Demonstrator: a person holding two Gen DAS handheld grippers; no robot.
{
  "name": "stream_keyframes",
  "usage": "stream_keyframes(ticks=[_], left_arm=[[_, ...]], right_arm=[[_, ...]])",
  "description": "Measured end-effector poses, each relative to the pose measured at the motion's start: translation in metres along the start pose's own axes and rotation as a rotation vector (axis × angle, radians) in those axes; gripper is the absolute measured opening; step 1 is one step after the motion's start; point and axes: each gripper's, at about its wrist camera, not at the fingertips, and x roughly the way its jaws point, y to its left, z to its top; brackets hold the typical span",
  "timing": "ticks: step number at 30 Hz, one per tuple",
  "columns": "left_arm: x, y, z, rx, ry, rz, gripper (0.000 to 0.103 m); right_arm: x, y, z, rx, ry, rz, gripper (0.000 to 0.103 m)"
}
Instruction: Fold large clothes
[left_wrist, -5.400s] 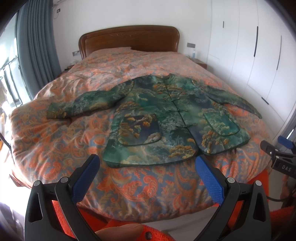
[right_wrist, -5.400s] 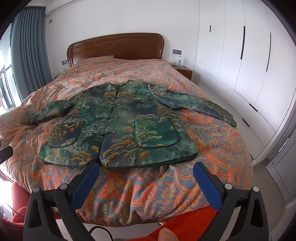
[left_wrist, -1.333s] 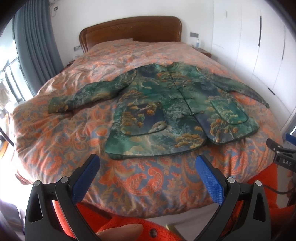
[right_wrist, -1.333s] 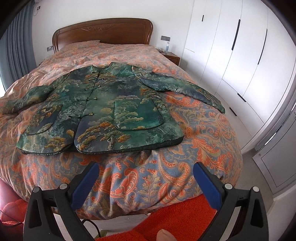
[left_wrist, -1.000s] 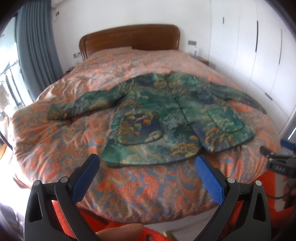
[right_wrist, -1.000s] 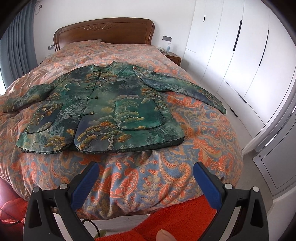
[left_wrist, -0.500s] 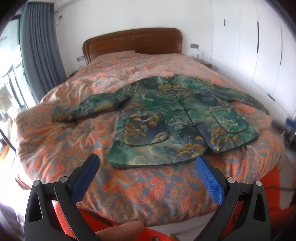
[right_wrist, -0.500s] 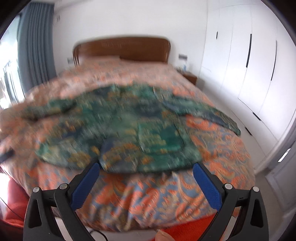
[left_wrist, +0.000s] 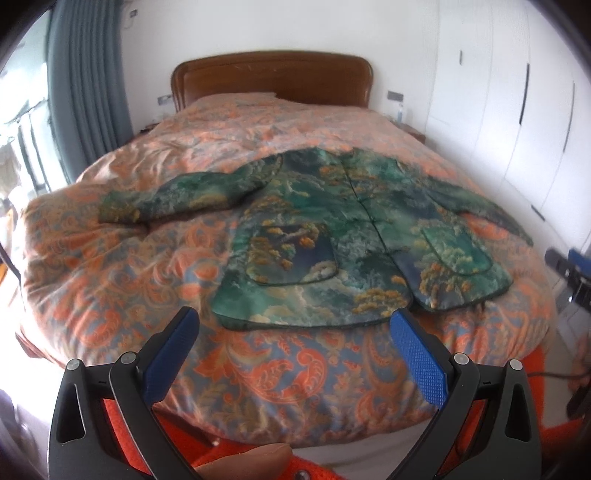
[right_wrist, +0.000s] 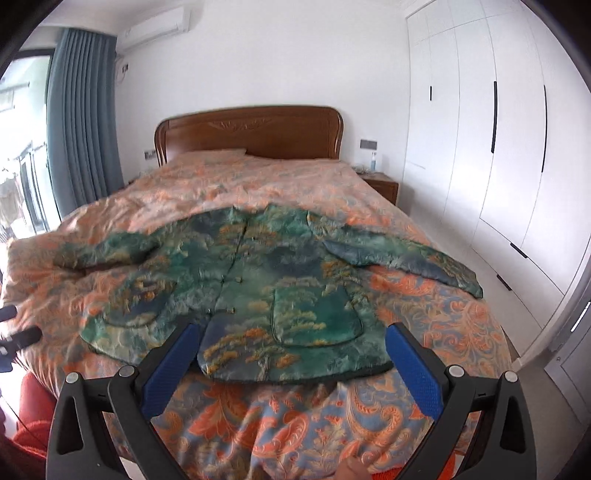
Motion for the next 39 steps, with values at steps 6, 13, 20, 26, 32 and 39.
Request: stream_keyframes(ticks=[6, 13, 20, 26, 32, 39], left_arm=[[-0.010, 0.000, -0.001, 0.025, -0.054, 0.033, 0.103], [0.000, -0.001, -0.006, 0.033, -0.010, 0.038, 0.103], [-0.002, -0.012, -0.007, 0.079, -0.022, 0.056, 0.103], [0.000, -0.010, -0.004, 0.079, -0.018, 0.069, 0.103], [0.009, -0.023, 0.001, 0.097, 0.012, 0.077, 0.103], [0.015, -0.046, 0.008, 0.152, 0.023, 0.090, 0.103]], right_arm=[[0.011, -0.017, -0.007, 0.102, 0.058, 0.021, 0.103], [0.020, -0.042, -0.015, 0.056, 0.071, -0.199, 0.103], [0.033, -0.056, -0.031, 0.053, 0.122, -0.237, 0.103], [0.056, -0.069, -0.037, 0.027, 0.194, -0.253, 0.103], [0.089, -0.141, -0.036, 0.168, 0.235, -0.191, 0.103], [0.130, -0.277, -0.013, 0.491, 0.085, -0.140, 0.103]])
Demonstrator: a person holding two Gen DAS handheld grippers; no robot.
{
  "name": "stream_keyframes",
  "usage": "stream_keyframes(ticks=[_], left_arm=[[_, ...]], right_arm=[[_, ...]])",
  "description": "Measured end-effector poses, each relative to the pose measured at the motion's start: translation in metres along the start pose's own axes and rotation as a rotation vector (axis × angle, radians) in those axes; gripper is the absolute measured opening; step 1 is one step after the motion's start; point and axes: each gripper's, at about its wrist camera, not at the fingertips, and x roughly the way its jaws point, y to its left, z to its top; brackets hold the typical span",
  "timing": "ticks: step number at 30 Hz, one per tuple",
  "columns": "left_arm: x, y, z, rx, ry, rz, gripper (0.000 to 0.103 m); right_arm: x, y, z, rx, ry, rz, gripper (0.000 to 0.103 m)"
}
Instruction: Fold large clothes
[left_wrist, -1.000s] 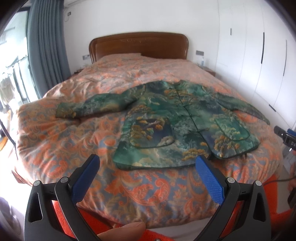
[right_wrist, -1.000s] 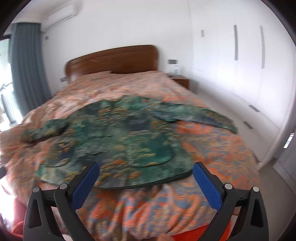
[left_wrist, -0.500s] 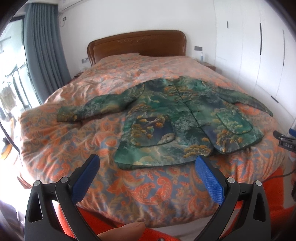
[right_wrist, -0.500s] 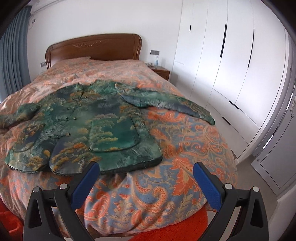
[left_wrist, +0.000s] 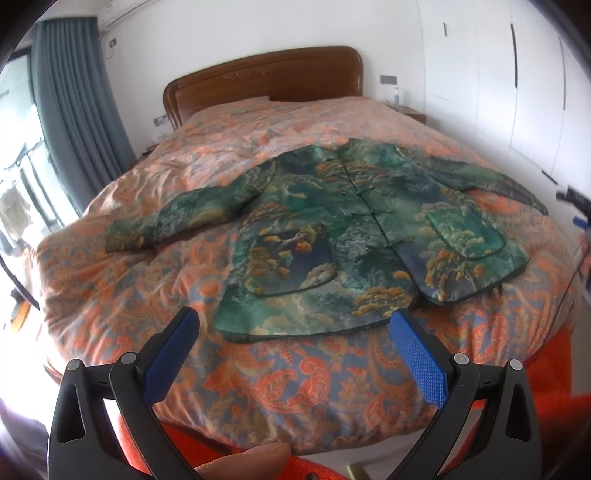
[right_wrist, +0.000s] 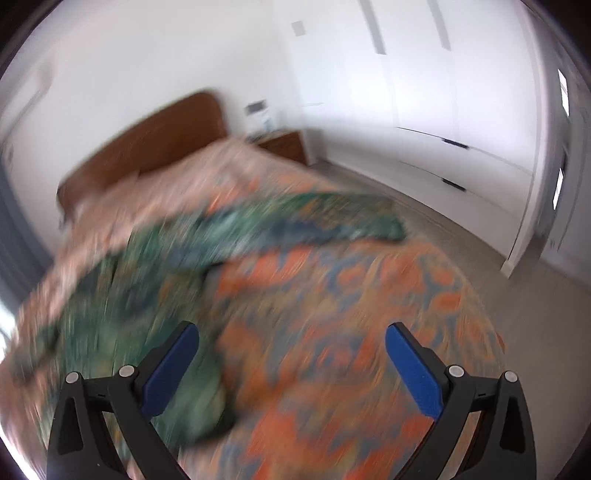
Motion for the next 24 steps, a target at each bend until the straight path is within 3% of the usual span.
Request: stream_keyframes(ticks=[7, 12, 17, 20, 22, 24], left_arm=[[0.007, -0.017, 0.009, 0.030, 0.021, 0.010, 0.103], [0.012, -0.026, 0.012, 0.051, 0.036, 0.031, 0.103], [0.022, -0.026, 0.012, 0.041, 0.068, 0.048, 0.103], [0.028, -0.026, 0.010, 0.036, 0.094, 0.046, 0.103], [0.029, -0.026, 0.009, 0.036, 0.099, 0.046, 0.103], [0.030, -0.025, 0.006, 0.035, 0.102, 0.044, 0.103]], right_arm=[[0.089, -0.081, 0.063, 0.329, 0.003, 0.135, 0.103], [0.146, -0.111, 0.075, 0.561, 0.016, 0.204, 0.103], [0.194, -0.120, 0.065, 0.741, 0.074, 0.175, 0.102], [0.206, -0.120, 0.064, 0.776, 0.063, 0.147, 0.083], [0.214, -0.118, 0.067, 0.768, 0.065, 0.120, 0.040], [0.219, -0.115, 0.073, 0.716, 0.077, 0.073, 0.022]])
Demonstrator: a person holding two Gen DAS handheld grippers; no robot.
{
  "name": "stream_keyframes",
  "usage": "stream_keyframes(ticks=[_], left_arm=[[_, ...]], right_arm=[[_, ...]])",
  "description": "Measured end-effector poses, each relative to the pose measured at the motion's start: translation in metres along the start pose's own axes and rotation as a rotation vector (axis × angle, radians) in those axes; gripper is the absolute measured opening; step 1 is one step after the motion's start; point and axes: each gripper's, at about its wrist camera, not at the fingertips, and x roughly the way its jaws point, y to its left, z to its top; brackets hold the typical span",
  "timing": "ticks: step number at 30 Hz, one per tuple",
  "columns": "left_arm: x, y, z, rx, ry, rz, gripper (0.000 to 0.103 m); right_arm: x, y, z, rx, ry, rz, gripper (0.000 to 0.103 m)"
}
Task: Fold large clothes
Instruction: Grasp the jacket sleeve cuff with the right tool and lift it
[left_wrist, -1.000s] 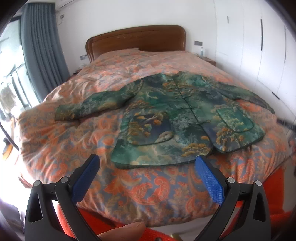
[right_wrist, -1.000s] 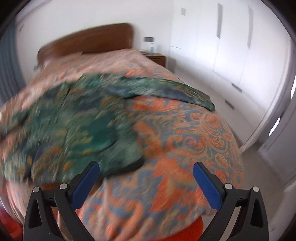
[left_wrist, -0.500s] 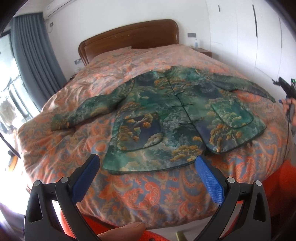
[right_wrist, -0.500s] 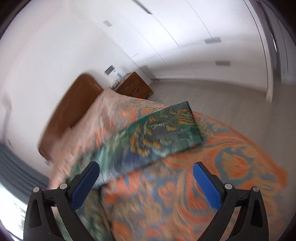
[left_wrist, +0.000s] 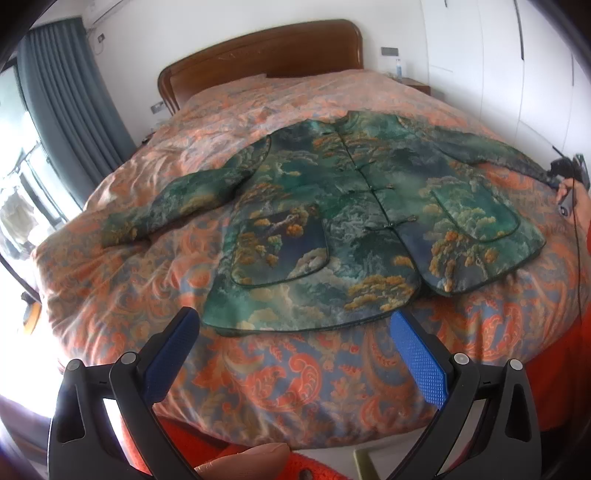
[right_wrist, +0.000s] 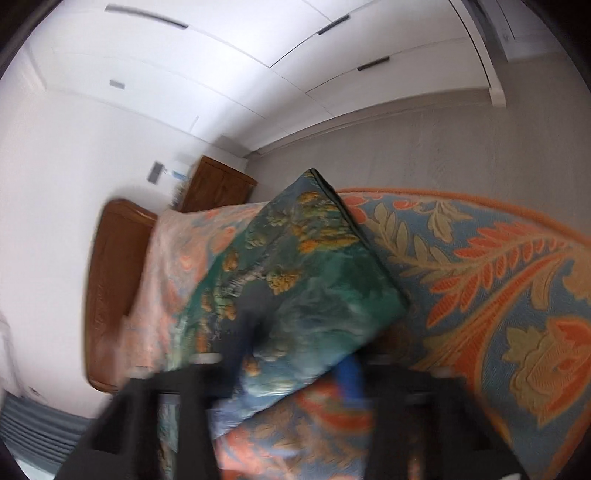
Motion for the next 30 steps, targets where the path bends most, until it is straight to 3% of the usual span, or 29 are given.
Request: stream_keyframes(ticks=[2, 5, 10, 13, 17, 20, 25, 30], left_arm=[[0.003, 0.002, -0.002, -0.009, 0.008, -0.010, 0.103], [0.005, 0.004, -0.004, -0.022, 0.013, -0.034, 0.103], [-0.003, 0.003, -0.009, -0.018, -0.012, -0.075, 0.103], [-0.009, 0.009, -0.013, -0.031, -0.028, -0.076, 0.103], [-0.012, 0.026, -0.020, -0.076, -0.034, -0.067, 0.103], [-0.014, 0.037, -0.025, -0.099, -0.037, -0.055, 0.103], [-0.017, 0.051, -0.031, -0.124, -0.041, -0.036, 0.103], [-0.014, 0.054, -0.032, -0.132, -0.034, -0.030, 0.103]], right_arm=[[-0.011, 0.018, 0.000, -0.089, -0.049, -0.035, 0.014], [-0.035, 0.071, -0.008, -0.277, -0.122, -0.039, 0.012], [-0.079, 0.180, -0.053, -0.543, -0.162, 0.102, 0.011], [-0.094, 0.248, -0.105, -0.718, -0.149, 0.199, 0.011], [-0.082, 0.317, -0.200, -0.920, -0.040, 0.287, 0.011], [-0.062, 0.338, -0.268, -1.034, 0.028, 0.298, 0.011], [-0.020, 0.333, -0.361, -1.136, 0.132, 0.261, 0.011], [0.012, 0.299, -0.415, -1.225, 0.223, 0.161, 0.015]])
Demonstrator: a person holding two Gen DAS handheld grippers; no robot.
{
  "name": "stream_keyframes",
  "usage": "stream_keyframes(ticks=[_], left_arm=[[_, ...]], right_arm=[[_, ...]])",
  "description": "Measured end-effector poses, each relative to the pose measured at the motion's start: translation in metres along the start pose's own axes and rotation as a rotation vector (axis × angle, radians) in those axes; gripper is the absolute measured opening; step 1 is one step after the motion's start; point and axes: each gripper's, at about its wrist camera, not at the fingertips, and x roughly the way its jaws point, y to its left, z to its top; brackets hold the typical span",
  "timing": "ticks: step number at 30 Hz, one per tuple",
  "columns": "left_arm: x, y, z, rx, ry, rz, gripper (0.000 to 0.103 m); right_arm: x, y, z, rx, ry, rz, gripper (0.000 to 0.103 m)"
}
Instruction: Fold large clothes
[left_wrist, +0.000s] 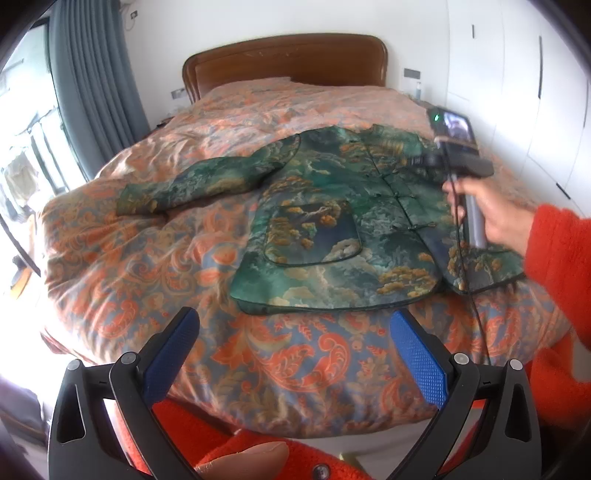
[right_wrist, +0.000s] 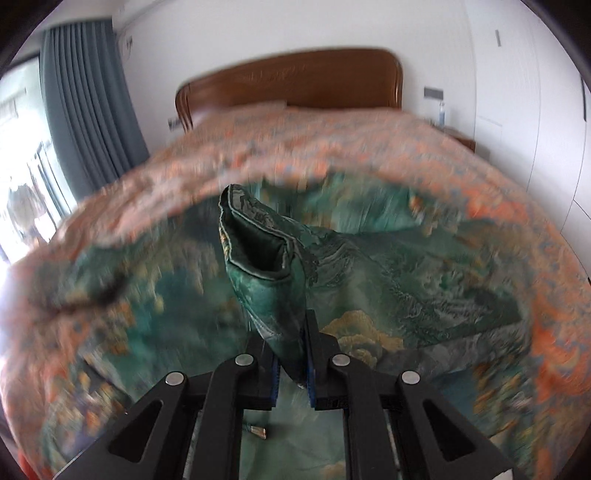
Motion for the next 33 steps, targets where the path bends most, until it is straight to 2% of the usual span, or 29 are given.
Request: stream_keyframes(ticks=[2, 4, 7, 11, 14, 18, 22, 23, 27, 29, 31, 33], left_arm=[[0.002, -0.002, 0.001, 0.005, 0.003, 0.000, 0.103], [0.005, -0.004, 0.003, 0.010, 0.012, -0.002, 0.103], [0.013, -0.008, 0.004, 0.013, 0.040, -0.019, 0.103], [0.035, -0.007, 0.011, -0.005, 0.085, -0.005, 0.103], [0.056, -0.004, 0.031, 0.001, 0.104, -0.052, 0.103], [0.094, -0.015, 0.082, -0.019, 0.132, -0.278, 0.103], [0.155, -0.062, 0.143, 0.042, 0.163, -0.433, 0.103], [0.175, -0.076, 0.156, 0.051, 0.177, -0.452, 0.102], [0.253, -0.113, 0.191, 0.054, 0.242, -0.439, 0.097], [0.293, -0.130, 0.199, 0.025, 0.314, -0.431, 0.080], [0.317, -0.140, 0.202, -0.006, 0.368, -0.433, 0.077], [0.330, -0.148, 0.203, -0.015, 0.389, -0.422, 0.068]], right_arm=[[0.012, 0.007, -0.013, -0.010, 0.041, -0.016, 0.018], [0.017, 0.008, -0.021, -0.010, 0.069, -0.002, 0.041], [0.019, 0.020, -0.031, -0.021, 0.071, 0.040, 0.066], [-0.008, 0.026, -0.046, -0.060, 0.047, 0.066, 0.067], [-0.054, 0.020, -0.071, -0.078, -0.012, 0.085, 0.067], [-0.111, 0.005, -0.114, -0.089, -0.083, 0.036, 0.071], [-0.160, -0.012, -0.161, -0.051, -0.153, -0.001, 0.074], [-0.172, -0.018, -0.174, -0.021, -0.166, -0.006, 0.075], [-0.190, -0.038, -0.202, 0.101, -0.178, 0.006, 0.075], [-0.191, -0.042, -0.211, 0.115, -0.181, 0.008, 0.075], [-0.187, -0.044, -0.214, 0.084, -0.174, -0.013, 0.075], [-0.185, -0.046, -0.214, 0.083, -0.177, -0.013, 0.075]])
